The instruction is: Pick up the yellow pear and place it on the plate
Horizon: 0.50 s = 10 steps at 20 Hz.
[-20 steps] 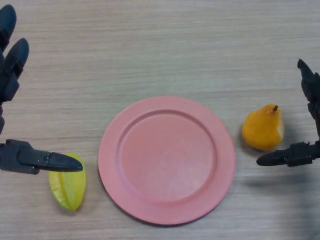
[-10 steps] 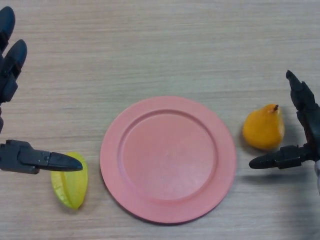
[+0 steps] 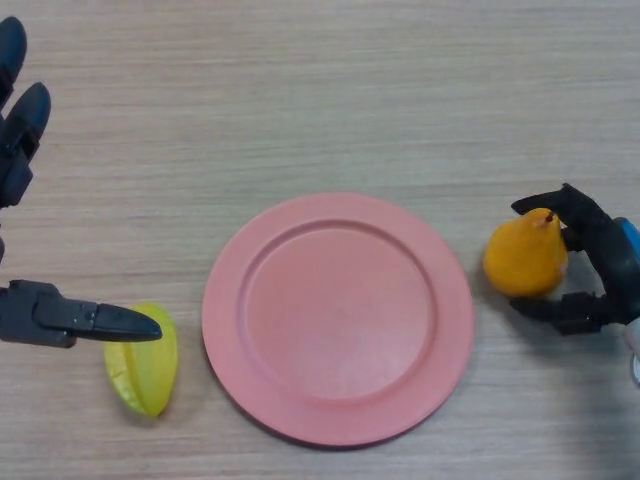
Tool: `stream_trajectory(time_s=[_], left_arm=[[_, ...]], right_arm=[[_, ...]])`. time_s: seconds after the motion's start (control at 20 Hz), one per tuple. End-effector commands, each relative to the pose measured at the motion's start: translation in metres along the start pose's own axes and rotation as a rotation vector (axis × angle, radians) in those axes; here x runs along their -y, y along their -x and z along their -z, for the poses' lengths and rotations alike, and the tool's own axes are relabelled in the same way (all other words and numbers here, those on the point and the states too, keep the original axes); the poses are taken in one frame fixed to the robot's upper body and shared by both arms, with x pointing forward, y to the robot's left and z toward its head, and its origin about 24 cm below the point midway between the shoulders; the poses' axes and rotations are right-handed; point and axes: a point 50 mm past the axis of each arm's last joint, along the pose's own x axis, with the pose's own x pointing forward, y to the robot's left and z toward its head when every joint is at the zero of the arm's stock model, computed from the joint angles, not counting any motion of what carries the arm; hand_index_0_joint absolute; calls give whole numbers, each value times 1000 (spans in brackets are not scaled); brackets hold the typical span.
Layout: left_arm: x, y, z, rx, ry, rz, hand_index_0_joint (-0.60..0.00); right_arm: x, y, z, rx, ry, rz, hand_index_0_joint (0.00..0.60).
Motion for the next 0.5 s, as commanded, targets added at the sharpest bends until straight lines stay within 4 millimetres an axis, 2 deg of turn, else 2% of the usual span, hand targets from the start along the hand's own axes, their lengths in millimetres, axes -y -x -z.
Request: stream_trajectory(time_s=[0.05,0.15,0.3,0.4,0.5], left_arm=[[-14,2,-34,216,-143,-66,0],[-15,0,-35,227,-144,-76,0],[-13,0,-34,235,-133,-74,0],[-12,-1,-34,227,-125,-55,0],[-12,-1,-33,217,-122,-44,0]], right_arm=[[46,-10,-25,125,-120,202,600],[51,-9,-34,121,-227,212,600],[56,-4,-56,119,-499,228,600],[54,1,-74,146,-540,230,600],[44,6,-91,175,-505,189,600]])
